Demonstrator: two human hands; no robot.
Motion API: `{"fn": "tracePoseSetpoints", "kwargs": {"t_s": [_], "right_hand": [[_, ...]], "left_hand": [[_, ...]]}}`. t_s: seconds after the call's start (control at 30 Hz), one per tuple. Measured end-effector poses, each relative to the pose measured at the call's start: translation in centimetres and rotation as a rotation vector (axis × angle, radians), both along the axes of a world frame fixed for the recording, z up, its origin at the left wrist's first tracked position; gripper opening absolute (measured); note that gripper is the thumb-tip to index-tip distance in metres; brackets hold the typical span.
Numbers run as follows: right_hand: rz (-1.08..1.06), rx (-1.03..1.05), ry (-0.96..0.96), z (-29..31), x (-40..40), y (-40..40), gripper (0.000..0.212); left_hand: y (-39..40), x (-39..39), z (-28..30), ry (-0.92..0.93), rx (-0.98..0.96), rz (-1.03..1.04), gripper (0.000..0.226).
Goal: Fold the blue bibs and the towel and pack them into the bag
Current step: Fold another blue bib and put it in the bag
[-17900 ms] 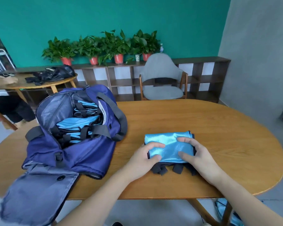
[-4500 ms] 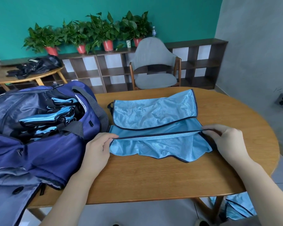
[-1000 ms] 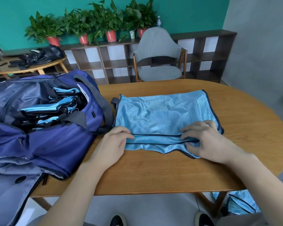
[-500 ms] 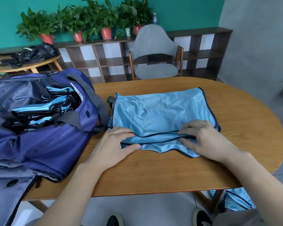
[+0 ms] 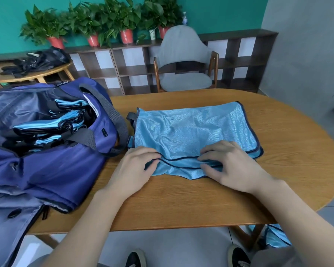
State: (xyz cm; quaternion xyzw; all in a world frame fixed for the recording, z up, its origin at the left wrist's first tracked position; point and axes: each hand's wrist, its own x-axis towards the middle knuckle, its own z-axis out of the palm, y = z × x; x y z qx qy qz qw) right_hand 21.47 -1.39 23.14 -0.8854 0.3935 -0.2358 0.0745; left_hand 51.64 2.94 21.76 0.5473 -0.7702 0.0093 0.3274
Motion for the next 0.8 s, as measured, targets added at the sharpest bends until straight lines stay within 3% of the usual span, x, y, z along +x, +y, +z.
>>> {"fn": "tracePoseSetpoints", "kwargs": {"t_s": [0.37, 0.8], "right_hand": [[0.075, -0.075, -0.098, -0.7, 9.2, 0.9, 0.033], [-0.063, -0.221, -0.067, -1.6, 10.0, 0.3, 0.029]], "left_hand": [[-0.1, -0.6, -0.1, 0.033, -0.002, 0.040, 0.023], [-0.1, -0.7, 0.0, 0.057, -0.052, 0.042, 0.024]]}}
